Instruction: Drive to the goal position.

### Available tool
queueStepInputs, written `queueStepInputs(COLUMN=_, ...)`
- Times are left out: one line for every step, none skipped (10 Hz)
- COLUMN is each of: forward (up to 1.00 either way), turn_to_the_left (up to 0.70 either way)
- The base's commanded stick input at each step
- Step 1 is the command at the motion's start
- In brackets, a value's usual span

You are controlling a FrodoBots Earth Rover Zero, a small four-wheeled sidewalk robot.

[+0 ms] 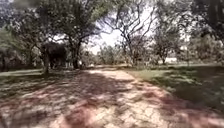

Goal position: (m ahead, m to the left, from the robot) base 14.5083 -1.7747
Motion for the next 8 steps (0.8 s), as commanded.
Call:
queueStepInputs(forward=0.7, turn_to_the_left=0.0)
queueStepInputs(forward=0.7, turn_to_the_left=0.0)
queueStepInputs(forward=0.7, turn_to_the_left=0.0)
queueStepInputs(forward=0.7, turn_to_the_left=0.0)
queueStepInputs(forward=0.7, turn_to_the_left=0.0)
queueStepInputs(forward=0.7, turn_to_the_left=0.0)
queueStepInputs(forward=0.7, turn_to_the_left=0.0)
queueStepInputs(forward=0.7, turn_to_the_left=-0.35)
